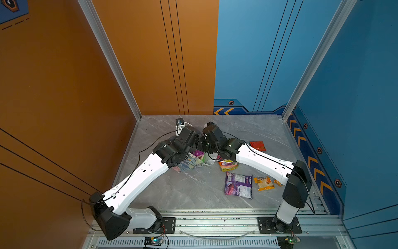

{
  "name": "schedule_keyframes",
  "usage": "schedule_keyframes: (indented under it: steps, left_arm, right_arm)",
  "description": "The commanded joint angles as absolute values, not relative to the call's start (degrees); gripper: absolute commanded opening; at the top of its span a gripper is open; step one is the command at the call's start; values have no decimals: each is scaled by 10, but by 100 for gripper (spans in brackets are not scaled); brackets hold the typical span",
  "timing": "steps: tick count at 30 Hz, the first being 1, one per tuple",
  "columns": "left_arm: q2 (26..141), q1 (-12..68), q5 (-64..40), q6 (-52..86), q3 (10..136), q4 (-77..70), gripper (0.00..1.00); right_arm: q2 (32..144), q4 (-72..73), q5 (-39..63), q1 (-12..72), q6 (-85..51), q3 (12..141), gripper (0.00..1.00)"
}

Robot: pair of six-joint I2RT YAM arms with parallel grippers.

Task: Place the snacks into the paper bag
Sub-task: Place the snack in the paper bag.

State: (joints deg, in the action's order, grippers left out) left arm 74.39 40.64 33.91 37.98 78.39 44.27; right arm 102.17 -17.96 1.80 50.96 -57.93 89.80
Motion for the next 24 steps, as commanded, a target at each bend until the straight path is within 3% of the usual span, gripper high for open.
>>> schedule_keyframes:
  steps: [1,17,24]
  left_arm:
    - [721,413,329,395,773,425,0]
    - [703,417,310,410,744,410,0]
    - [707,391,298,408,737,411,0]
  right_arm:
    - [1031,-122,38,505,-593,926,0]
    - [1070,-129,44,520,-593,949,1]
    - [1029,-145,-11,530,-547,948,2]
